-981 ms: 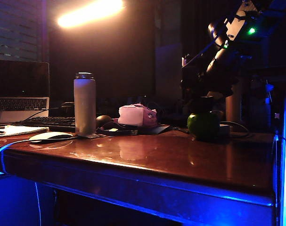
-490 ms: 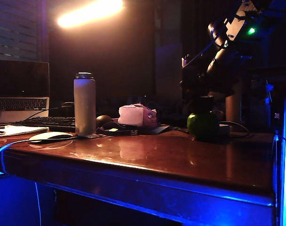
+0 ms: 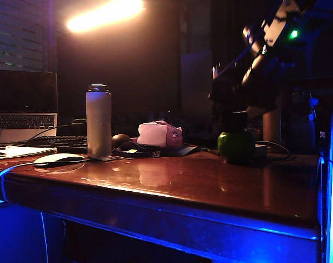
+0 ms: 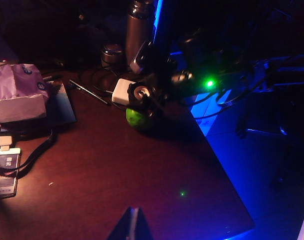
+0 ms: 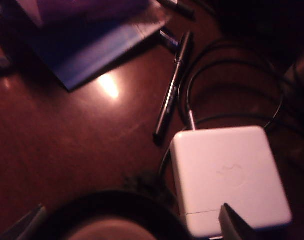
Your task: Stack the black thermos bottle cap from the table onto the green apple.
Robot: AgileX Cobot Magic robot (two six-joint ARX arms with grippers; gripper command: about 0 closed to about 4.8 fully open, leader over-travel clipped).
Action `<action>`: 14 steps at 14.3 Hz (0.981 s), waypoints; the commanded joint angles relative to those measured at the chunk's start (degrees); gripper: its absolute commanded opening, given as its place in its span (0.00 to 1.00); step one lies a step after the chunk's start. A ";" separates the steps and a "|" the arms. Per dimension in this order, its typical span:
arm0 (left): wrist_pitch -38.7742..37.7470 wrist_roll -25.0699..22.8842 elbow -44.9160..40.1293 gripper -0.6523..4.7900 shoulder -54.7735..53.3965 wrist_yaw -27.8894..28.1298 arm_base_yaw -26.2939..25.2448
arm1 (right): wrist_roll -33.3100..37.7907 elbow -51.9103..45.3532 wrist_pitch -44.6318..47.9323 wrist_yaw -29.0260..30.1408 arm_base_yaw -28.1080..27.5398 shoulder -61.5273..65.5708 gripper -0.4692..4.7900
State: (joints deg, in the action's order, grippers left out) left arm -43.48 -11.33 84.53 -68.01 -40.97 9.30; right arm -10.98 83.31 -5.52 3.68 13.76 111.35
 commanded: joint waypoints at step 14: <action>-3.80 -1.49 0.26 0.11 11.41 9.92 0.02 | 0.07 0.24 1.01 -0.11 0.02 -35.98 0.08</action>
State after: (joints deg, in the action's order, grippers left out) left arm -46.09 -13.21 84.51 -58.13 -33.50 9.30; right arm -11.09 83.40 -4.69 3.97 13.74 76.99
